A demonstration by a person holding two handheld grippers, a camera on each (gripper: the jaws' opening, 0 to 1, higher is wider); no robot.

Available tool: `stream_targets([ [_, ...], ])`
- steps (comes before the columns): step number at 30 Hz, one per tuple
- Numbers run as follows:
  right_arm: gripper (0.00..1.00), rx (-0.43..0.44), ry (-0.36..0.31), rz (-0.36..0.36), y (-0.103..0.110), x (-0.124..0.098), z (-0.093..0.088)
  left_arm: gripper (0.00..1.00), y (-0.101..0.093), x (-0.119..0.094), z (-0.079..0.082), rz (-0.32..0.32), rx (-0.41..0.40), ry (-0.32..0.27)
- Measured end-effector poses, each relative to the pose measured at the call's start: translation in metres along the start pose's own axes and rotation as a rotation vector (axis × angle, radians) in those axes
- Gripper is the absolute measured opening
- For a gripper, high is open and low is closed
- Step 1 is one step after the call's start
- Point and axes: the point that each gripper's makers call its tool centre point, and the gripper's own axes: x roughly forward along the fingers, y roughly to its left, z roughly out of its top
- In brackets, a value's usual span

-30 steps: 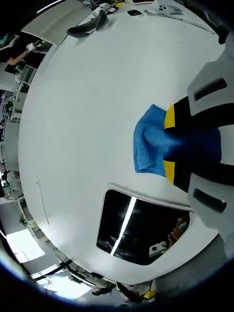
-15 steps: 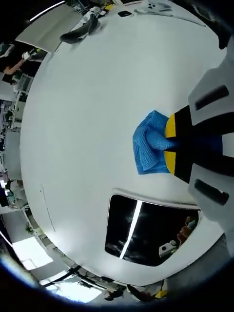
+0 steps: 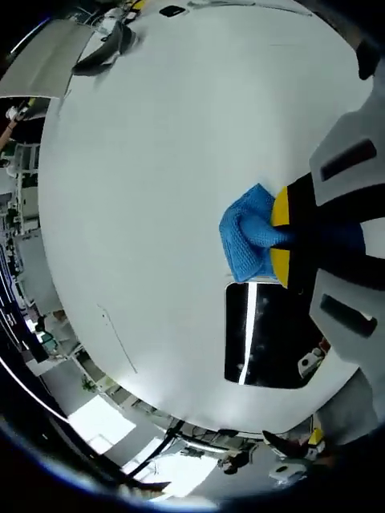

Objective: Wipe the mirror surface with the cleaning cloth until all visible marks leave the cleaned area.

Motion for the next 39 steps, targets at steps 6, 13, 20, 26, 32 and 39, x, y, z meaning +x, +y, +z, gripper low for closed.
stream_targets([
  [6,0.02,-0.023,-0.003,0.007,0.028,0.011,0.012,0.98,0.001,-0.001,0.004,0.007,0.01,-0.023],
  [13,0.02,-0.022,0.036,0.012,0.056,0.029,0.004,0.99,-0.004,0.0,0.004,-0.008,0.055,-0.027],
  [20,0.02,-0.03,0.081,0.015,0.072,0.046,-0.001,0.99,-0.008,0.0,0.004,-0.019,0.08,-0.018],
  [26,0.02,0.026,0.083,0.014,0.071,0.059,-0.005,0.99,-0.011,0.004,-0.003,-0.031,0.079,0.024],
  [32,0.02,-0.006,0.086,-0.016,0.078,0.061,-0.007,0.99,-0.009,0.004,-0.004,-0.035,0.077,0.029],
  [39,0.02,0.078,0.118,-0.001,0.087,0.063,-0.009,0.99,-0.018,0.008,-0.014,-0.072,0.099,0.074],
])
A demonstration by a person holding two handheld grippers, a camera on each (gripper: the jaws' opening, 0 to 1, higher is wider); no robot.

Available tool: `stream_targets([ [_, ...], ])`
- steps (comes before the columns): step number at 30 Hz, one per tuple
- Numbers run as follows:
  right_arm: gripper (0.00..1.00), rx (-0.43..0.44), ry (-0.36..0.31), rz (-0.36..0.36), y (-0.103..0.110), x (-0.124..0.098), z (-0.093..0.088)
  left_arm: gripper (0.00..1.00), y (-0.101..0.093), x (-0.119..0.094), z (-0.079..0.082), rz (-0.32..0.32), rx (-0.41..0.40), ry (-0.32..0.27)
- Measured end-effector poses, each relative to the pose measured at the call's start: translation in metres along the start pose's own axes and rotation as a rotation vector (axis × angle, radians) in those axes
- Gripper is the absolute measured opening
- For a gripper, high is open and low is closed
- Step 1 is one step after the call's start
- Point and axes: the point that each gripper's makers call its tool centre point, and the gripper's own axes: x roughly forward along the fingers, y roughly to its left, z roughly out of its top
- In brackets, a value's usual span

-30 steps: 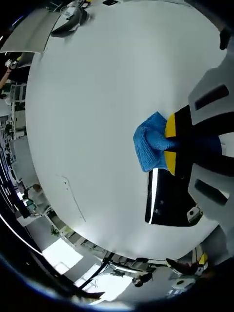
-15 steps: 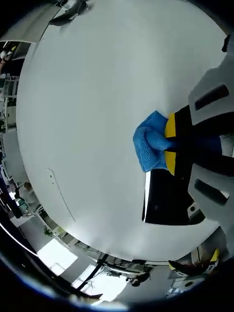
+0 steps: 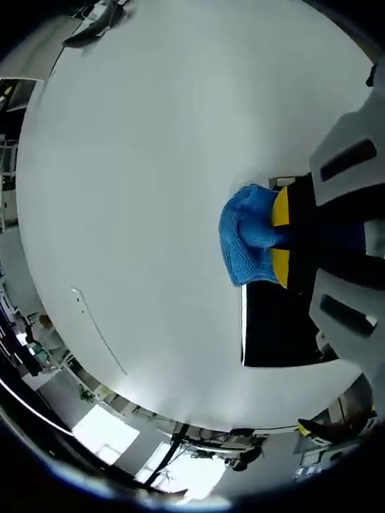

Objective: Wipe the mirror surface with the cleaning cloth until all visible marks leave the cleaned area.

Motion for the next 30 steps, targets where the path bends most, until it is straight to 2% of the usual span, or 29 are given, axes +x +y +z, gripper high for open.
stream_targets([
  [5,0.01,0.001,-0.003,-0.005,0.009,0.004,0.002,0.99,0.001,0.0,0.001,-0.005,-0.003,-0.005],
  [18,0.01,-0.075,0.013,0.036,0.072,0.016,-0.007,0.99,0.001,0.0,0.004,-0.009,-0.013,-0.023],
  [26,0.01,-0.085,0.022,0.085,0.106,0.023,-0.013,0.99,0.0,-0.001,0.004,-0.006,-0.015,-0.024],
  [30,0.01,-0.092,0.026,0.102,0.122,0.03,-0.01,0.99,-0.002,0.0,0.003,-0.01,-0.003,-0.019],
])
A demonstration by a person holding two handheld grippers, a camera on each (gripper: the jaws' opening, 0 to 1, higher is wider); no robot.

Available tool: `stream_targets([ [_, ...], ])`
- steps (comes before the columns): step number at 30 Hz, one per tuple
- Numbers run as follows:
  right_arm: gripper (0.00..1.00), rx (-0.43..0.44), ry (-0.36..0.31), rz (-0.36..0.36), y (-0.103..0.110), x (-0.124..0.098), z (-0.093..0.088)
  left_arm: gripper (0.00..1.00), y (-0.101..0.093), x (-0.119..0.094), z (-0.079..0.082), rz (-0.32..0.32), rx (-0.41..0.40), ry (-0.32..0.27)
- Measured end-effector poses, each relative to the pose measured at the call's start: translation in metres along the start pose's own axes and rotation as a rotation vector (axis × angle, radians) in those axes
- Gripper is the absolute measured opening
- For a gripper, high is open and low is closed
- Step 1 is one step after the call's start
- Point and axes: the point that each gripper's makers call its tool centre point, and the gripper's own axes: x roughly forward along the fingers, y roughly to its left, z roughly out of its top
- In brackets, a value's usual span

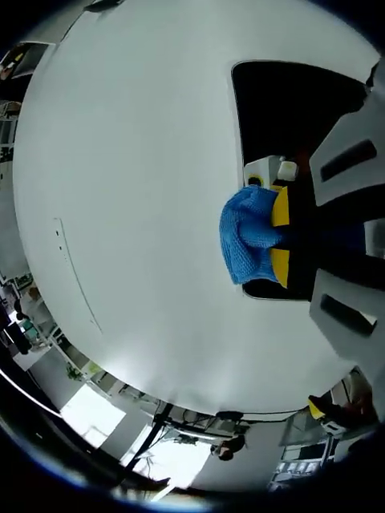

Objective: Wipe the mirror surface with the cleaning cloth until all visible marks leave the cleaned area.

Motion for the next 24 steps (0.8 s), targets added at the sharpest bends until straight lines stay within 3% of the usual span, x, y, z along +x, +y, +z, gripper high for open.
stream_targets([
  [9,0.02,-0.04,0.008,0.019,0.023,0.006,0.001,0.99,0.001,-0.001,-0.002,0.002,0.004,0.009],
  [24,0.01,-0.043,-0.007,0.04,0.023,0.011,0.004,0.98,0.001,-0.001,-0.001,0.009,0.019,0.011],
])
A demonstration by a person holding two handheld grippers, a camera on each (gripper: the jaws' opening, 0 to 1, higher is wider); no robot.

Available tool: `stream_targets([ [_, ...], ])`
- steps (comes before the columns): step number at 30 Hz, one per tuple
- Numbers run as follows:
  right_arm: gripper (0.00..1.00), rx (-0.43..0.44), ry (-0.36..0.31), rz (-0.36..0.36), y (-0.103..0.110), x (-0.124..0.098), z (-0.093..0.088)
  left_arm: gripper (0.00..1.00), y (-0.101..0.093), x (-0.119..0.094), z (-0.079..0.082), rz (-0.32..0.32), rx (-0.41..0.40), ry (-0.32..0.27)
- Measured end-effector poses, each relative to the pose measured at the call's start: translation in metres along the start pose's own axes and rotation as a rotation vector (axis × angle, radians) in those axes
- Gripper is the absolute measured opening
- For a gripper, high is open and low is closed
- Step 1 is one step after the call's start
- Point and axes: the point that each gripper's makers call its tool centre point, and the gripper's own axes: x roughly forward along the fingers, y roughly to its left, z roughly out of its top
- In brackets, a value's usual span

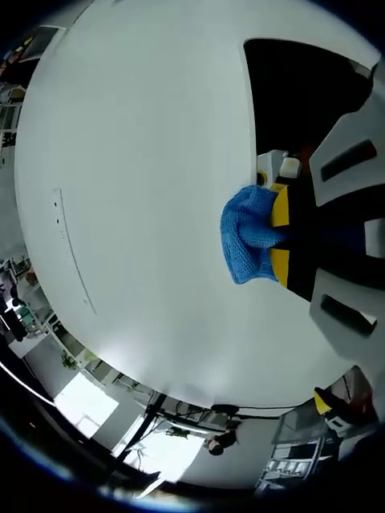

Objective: Wipe the mirror surface with the cleaning cloth until all visible marks leave the cleaned area.

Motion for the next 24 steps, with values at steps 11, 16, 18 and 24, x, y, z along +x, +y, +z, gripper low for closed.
stream_targets([
  [11,0.02,-0.038,-0.001,0.002,0.004,-0.005,-0.018,0.99,0.006,-0.003,0.006,0.03,-0.002,-0.036],
  [16,0.02,-0.057,-0.007,-0.006,0.006,-0.009,-0.027,0.99,0.008,-0.003,0.007,0.039,0.0,-0.039],
  [18,0.02,-0.055,-0.006,-0.005,0.007,-0.01,-0.03,0.99,0.009,-0.004,0.007,0.043,0.0,-0.039],
  [24,0.02,-0.075,0.005,0.0,0.011,-0.015,-0.042,0.99,0.009,-0.003,0.007,0.043,-0.002,-0.039],
])
